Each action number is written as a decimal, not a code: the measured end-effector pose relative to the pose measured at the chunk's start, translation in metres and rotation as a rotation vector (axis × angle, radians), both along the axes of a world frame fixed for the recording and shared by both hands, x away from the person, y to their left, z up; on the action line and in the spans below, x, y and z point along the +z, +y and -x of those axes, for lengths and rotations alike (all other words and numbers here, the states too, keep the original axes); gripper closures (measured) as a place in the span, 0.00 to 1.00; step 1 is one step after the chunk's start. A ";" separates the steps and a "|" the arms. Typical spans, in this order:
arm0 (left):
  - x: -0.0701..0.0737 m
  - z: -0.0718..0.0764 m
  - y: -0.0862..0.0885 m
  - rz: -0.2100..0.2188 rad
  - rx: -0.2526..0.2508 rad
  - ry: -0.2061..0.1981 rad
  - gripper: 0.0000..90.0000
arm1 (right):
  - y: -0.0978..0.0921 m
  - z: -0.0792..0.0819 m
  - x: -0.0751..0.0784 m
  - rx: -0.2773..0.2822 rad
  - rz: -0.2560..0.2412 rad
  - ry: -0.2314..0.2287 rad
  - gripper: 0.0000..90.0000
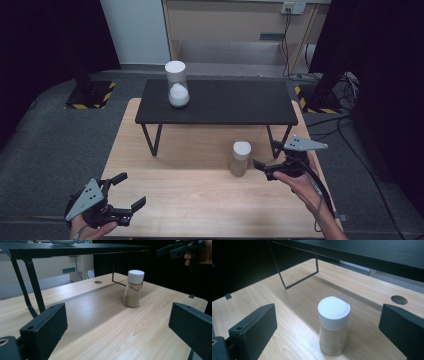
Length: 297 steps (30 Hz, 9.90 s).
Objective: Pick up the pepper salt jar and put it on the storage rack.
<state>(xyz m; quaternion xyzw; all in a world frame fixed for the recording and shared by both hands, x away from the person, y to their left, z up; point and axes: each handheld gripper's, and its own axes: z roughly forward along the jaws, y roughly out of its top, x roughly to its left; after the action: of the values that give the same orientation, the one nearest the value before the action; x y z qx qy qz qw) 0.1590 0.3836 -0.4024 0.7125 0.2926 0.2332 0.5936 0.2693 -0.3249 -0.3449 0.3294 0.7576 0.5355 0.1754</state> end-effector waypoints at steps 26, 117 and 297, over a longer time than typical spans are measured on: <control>0.001 -0.001 -0.001 -0.017 -0.013 -0.003 0.01 | 0.046 -0.041 -0.020 -0.011 0.080 0.063 0.03; 0.002 -0.006 -0.004 -0.047 -0.049 0.012 0.01 | -0.009 -0.072 0.179 0.338 0.126 -0.018 0.38; 0.002 -0.005 -0.009 -0.061 -0.042 0.002 0.01 | -0.003 0.067 -0.053 0.006 -0.087 -0.241 0.04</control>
<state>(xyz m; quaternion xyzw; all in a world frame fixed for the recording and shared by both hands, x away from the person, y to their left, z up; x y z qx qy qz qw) 0.1635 0.3748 -0.4006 0.7365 0.2709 0.2289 0.5760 0.2025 -0.3280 -0.3976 0.2676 0.7079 0.6042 0.2493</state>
